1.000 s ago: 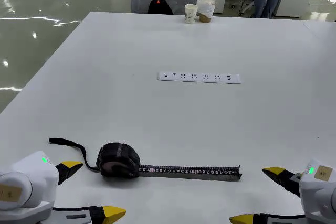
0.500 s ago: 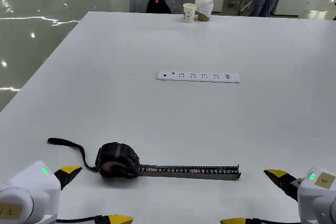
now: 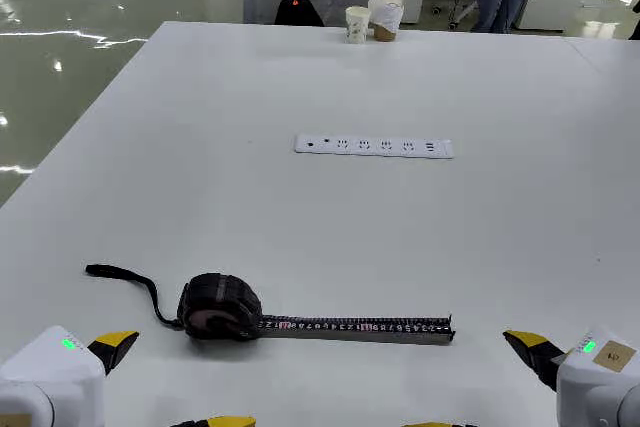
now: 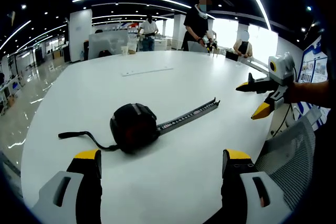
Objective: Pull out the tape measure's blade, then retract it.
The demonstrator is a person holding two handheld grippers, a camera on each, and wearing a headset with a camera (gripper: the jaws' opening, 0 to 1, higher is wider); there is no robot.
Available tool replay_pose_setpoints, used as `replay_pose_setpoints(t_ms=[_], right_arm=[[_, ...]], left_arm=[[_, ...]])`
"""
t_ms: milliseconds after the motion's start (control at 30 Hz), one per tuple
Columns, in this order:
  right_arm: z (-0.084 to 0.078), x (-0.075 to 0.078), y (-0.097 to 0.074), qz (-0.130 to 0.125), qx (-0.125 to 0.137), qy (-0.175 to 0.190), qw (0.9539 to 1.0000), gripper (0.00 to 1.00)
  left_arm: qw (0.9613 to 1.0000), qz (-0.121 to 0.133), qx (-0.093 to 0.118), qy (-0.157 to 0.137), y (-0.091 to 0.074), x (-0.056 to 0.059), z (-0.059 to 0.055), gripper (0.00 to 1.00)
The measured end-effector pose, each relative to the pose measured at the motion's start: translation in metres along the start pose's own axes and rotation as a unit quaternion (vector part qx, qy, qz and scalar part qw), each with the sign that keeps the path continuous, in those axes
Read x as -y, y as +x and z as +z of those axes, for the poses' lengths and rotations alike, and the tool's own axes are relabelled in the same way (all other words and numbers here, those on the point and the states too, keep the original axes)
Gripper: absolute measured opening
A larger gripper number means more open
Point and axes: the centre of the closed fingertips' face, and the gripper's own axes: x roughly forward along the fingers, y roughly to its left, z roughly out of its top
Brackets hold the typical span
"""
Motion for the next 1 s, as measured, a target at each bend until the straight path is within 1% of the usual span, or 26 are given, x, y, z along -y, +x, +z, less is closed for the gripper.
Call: replay_pose_setpoints(t_ms=[100, 233, 333, 367, 467, 600, 733, 1000], right_arm=[[0.002, -0.003, -0.001, -0.001, 0.003, 0.006, 1.0, 0.96], [0.005, -0.009, -0.003, -0.003, 0.007, 0.011, 0.9999, 0.97], [0.007, -0.011, -0.004, -0.004, 0.011, 0.016, 0.9998, 0.99], [0.007, -0.012, -0.004, -0.003, 0.011, 0.017, 0.9998, 0.99], [0.007, -0.013, -0.005, -0.004, 0.011, 0.017, 0.9998, 0.99], [0.008, -0.015, -0.006, -0.007, 0.012, 0.022, 0.9997, 0.99], [0.009, -0.017, -0.007, -0.008, 0.012, 0.025, 0.9996, 0.99], [0.01, -0.02, -0.008, -0.009, 0.016, 0.031, 0.9994, 0.99]], left_arm=[[1.0, 0.004, 0.001, -0.001, 0.0, 0.0, 0.002, 0.94], [0.9999, 0.008, 0.004, -0.009, 0.0, 0.001, 0.007, 0.95], [0.9999, 0.008, 0.001, -0.015, 0.001, 0.003, 0.008, 0.96], [0.9998, 0.008, -0.002, -0.019, 0.001, 0.003, 0.009, 0.96], [0.9997, 0.012, 0.001, -0.023, 0.001, 0.003, 0.011, 0.99], [0.9995, 0.017, 0.002, -0.025, 0.001, 0.002, 0.013, 0.99], [0.9992, 0.023, 0.005, -0.033, 0.0, 0.002, 0.015, 0.99], [0.999, 0.036, 0.001, -0.026, 0.0, 0.0, 0.014, 0.99]])
